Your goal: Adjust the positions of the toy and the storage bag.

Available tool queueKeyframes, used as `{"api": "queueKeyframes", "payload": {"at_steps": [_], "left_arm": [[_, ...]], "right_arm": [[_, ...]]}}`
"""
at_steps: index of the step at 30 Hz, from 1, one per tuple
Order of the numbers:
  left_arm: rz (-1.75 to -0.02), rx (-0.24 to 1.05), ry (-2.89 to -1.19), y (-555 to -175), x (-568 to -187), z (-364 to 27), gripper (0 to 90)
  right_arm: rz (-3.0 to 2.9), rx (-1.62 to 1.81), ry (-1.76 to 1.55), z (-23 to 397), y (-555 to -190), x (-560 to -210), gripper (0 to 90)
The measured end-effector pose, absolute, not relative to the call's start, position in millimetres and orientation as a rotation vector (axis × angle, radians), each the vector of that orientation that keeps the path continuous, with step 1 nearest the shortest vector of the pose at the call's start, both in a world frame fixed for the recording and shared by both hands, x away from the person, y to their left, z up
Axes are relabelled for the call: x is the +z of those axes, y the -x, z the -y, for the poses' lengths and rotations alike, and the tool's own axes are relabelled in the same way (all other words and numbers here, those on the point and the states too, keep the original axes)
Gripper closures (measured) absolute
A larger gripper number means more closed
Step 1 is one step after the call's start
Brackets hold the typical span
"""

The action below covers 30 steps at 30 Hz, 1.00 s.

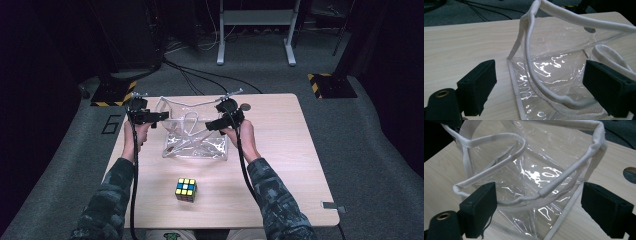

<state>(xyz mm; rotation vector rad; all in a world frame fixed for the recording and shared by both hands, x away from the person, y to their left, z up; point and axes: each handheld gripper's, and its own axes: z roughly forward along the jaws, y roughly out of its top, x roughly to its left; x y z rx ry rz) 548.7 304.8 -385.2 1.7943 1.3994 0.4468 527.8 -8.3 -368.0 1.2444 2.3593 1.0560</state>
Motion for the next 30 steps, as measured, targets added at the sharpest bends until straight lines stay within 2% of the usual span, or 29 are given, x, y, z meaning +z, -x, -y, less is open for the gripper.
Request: {"api": "queueKeyframes", "payload": {"at_steps": [7,9,18,22,26,27,30], "left_arm": [[-1.397,0.432,-1.792,-547,-392,-302,21.1],[-1.402,0.432,-1.798,-547,-394,-300,29.2],[-1.423,0.419,-1.823,-547,-399,-301,46.5],[-1.417,0.423,-1.831,-547,-399,-301,48.1],[-1.435,0.444,-1.833,-550,-400,-302,44.1],[-1.443,0.441,-1.833,-552,-400,-302,41.9],[-1.447,0.428,-1.843,-554,-402,-301,42.5]], "right_arm": [[-2.339,1.08,-1.259,5,-529,-367,12.6],[-2.359,1.041,-1.293,0,-530,-372,13.5],[-2.392,0.982,-1.341,-12,-534,-391,19.7],[-2.399,0.978,-1.343,-12,-535,-394,20.4],[-2.406,0.974,-1.343,-9,-535,-394,21.2],[-2.402,0.965,-1.344,-9,-534,-395,23.9],[-2.396,0.973,-1.352,-7,-534,-397,24.6]]}}
